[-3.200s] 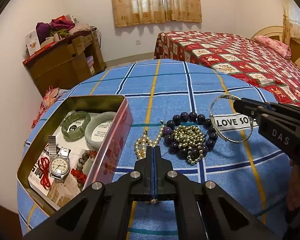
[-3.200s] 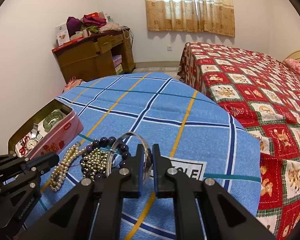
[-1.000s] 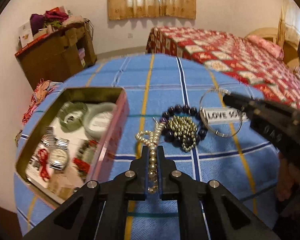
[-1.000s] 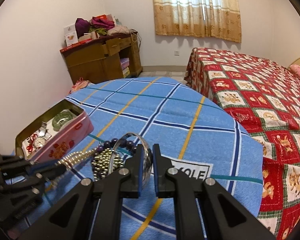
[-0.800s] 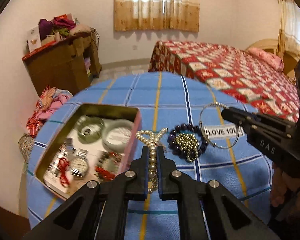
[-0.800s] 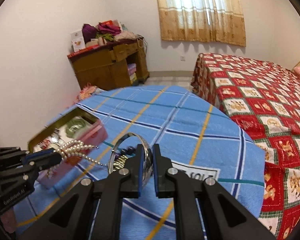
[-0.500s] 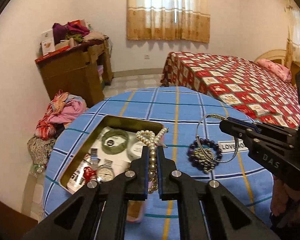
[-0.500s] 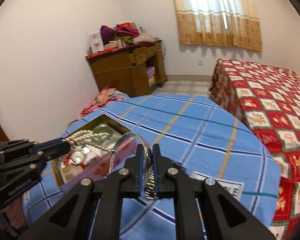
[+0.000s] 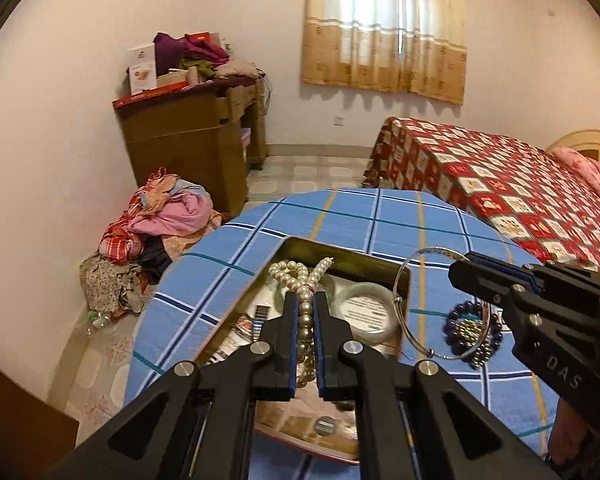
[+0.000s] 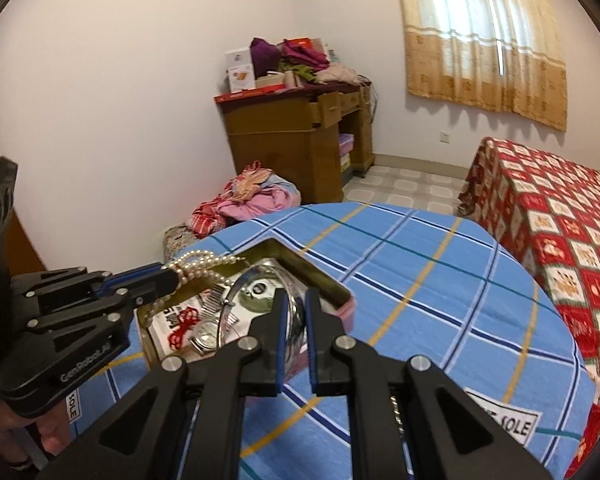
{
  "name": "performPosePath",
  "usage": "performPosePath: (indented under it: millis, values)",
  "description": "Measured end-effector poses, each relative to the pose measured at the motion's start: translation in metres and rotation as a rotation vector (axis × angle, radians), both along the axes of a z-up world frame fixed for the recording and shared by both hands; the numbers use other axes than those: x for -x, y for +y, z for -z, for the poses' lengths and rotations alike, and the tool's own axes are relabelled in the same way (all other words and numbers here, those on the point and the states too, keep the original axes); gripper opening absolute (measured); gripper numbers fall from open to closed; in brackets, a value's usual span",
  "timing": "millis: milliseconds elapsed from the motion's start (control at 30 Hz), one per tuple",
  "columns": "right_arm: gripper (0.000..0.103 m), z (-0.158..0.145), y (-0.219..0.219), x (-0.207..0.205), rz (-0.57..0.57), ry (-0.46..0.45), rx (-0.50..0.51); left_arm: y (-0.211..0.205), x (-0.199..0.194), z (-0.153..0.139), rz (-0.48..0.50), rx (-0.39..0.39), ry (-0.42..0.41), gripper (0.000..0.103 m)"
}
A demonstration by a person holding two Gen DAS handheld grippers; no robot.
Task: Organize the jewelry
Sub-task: 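Carry the pearls into the pink tin with the left tool while the right tool drops the silver bangle in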
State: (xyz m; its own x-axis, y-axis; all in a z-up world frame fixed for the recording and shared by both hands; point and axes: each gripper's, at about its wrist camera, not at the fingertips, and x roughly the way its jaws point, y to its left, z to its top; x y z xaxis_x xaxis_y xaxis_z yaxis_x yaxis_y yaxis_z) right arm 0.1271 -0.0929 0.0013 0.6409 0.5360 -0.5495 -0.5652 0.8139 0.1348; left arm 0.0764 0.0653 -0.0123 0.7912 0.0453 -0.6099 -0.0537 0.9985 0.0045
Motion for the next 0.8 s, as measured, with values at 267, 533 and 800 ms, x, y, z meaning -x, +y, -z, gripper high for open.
performPosePath:
  millis: [267, 533, 800]
  values:
    - [0.011, 0.001, 0.023, 0.002, -0.043, -0.014, 0.023, 0.018, -0.004, 0.004, -0.037, 0.007, 0.001, 0.006]
    - [0.011, 0.012, 0.037, 0.002, -0.059, -0.001, 0.046, 0.028, -0.011, 0.015, -0.062, 0.011, 0.018, 0.006]
    - [0.011, 0.022, 0.041, 0.000, -0.057, 0.018, 0.063, 0.029, -0.017, 0.022, -0.070, 0.009, 0.036, 0.006]
